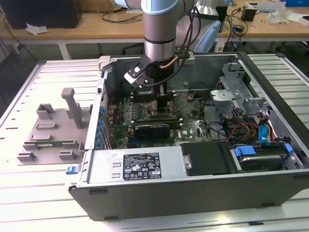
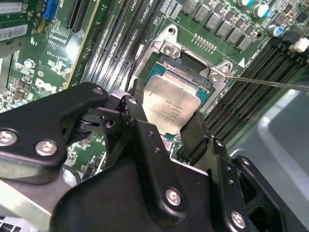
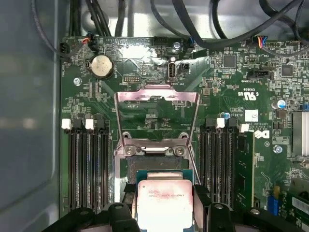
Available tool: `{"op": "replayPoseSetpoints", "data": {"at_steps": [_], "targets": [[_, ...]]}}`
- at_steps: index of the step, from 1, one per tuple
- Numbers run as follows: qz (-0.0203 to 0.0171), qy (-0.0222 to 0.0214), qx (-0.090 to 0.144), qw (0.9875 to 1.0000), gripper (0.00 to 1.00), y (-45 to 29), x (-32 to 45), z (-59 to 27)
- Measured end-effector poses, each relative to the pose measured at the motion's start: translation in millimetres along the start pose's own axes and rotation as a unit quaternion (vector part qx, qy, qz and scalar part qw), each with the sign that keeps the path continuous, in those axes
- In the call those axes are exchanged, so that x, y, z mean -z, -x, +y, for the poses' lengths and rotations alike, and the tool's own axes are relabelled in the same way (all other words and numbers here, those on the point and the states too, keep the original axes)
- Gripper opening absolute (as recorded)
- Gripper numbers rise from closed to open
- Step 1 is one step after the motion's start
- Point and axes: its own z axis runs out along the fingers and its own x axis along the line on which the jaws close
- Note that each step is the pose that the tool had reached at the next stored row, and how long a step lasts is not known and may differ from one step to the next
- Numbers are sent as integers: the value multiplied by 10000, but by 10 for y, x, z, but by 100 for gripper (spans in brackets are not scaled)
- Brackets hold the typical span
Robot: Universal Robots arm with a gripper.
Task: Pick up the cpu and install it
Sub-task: 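Place the cpu into insertion slot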
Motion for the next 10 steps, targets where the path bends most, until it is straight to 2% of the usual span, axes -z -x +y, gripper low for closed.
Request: {"op": "replayPoseSetpoints", "data": {"at_steps": [5, 10], "targets": [[1, -1, -2, 10000, 55, -17, -87, 7], [3, 0, -6, 10000, 55, -54, -124, 7]]}}
